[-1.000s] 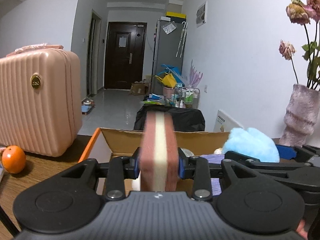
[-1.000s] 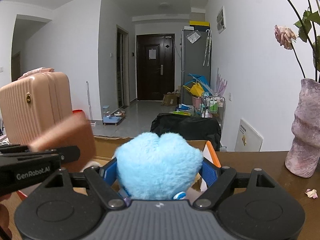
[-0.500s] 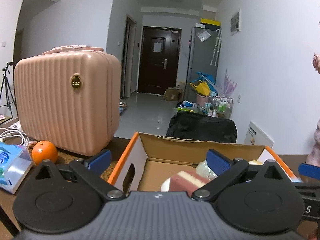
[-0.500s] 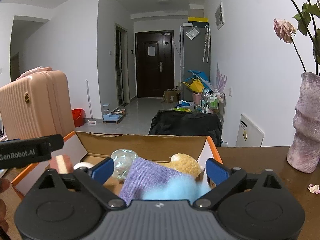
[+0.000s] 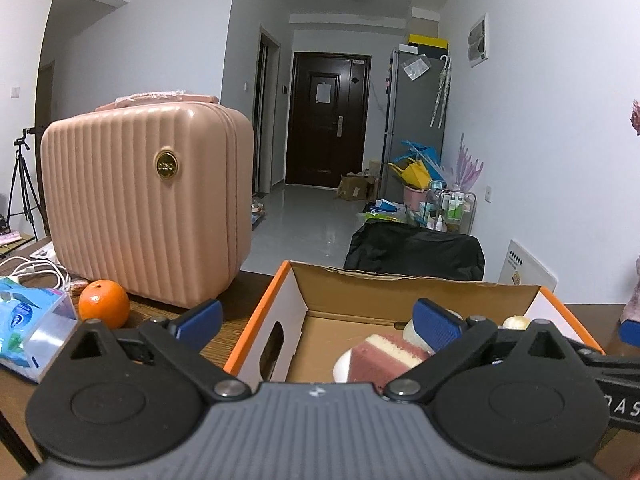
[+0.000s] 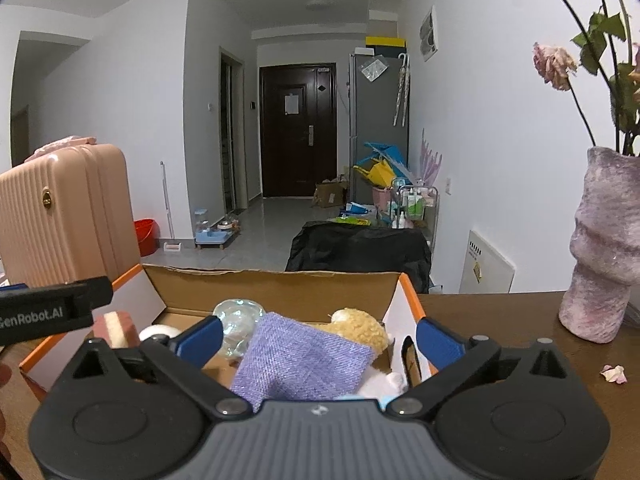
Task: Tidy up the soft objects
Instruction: 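Open both grippers to drop the sponge and heart into the box, then move both tools back toward the remaining soft items on the table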
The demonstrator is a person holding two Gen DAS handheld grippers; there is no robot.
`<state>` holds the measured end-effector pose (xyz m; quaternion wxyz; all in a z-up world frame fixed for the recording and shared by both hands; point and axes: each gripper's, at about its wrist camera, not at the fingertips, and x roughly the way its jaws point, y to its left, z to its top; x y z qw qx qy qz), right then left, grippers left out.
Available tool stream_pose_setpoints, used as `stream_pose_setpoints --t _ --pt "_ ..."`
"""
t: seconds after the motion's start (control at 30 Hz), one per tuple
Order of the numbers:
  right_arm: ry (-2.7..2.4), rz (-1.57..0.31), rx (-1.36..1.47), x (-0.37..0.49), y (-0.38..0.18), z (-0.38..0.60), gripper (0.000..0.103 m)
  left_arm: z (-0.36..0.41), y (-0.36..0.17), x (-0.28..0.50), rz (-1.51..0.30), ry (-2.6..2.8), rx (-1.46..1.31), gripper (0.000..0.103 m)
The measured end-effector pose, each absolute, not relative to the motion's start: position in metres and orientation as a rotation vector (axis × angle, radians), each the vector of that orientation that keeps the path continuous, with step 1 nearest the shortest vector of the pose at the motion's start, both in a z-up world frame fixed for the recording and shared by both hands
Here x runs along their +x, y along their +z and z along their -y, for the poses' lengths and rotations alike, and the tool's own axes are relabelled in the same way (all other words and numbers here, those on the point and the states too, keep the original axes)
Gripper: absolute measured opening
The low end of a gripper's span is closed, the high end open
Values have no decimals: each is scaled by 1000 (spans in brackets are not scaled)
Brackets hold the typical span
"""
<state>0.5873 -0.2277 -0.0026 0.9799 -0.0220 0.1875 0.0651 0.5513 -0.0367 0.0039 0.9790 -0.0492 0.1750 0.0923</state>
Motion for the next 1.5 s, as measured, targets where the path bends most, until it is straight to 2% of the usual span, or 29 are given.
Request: stream_pose_setpoints --t 0.63,1.5 --pt "111 -361 -53 534 -2 240 103 46 4 498 -314 171 -49 103" --pt "130 -374 -41 441 -13 247 103 44 -8 420 -350 147 -19 103"
